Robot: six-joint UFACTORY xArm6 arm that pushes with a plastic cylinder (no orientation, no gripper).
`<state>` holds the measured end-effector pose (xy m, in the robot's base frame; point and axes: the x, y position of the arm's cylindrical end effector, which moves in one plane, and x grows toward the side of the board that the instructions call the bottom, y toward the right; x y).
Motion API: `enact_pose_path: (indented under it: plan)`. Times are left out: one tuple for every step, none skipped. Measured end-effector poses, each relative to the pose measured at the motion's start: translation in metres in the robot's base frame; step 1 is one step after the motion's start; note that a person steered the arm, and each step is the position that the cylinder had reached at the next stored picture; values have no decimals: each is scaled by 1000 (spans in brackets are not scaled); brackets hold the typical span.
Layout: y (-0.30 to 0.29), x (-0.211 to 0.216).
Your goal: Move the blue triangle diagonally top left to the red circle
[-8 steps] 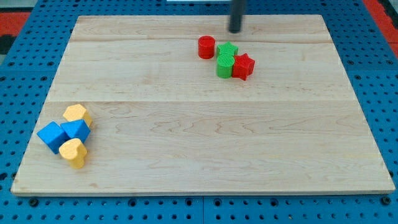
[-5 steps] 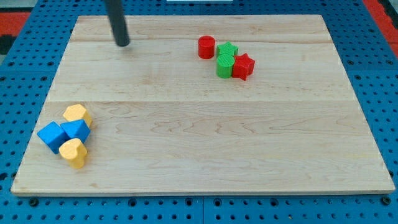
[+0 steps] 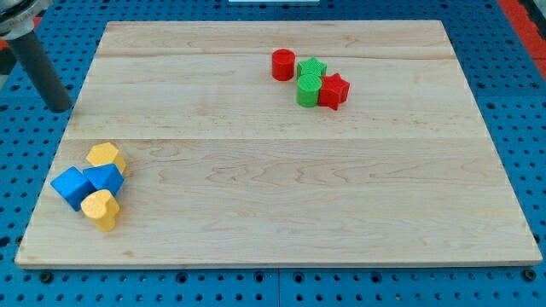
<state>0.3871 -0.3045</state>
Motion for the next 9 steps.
enact_pose_path:
  plan:
    - [0, 24]
    - [0, 88]
    - [3, 140]
    - [24, 143]
    - [69, 141]
    - [108, 141]
    - [127, 146]
    - [159, 150]
    - [202, 149]
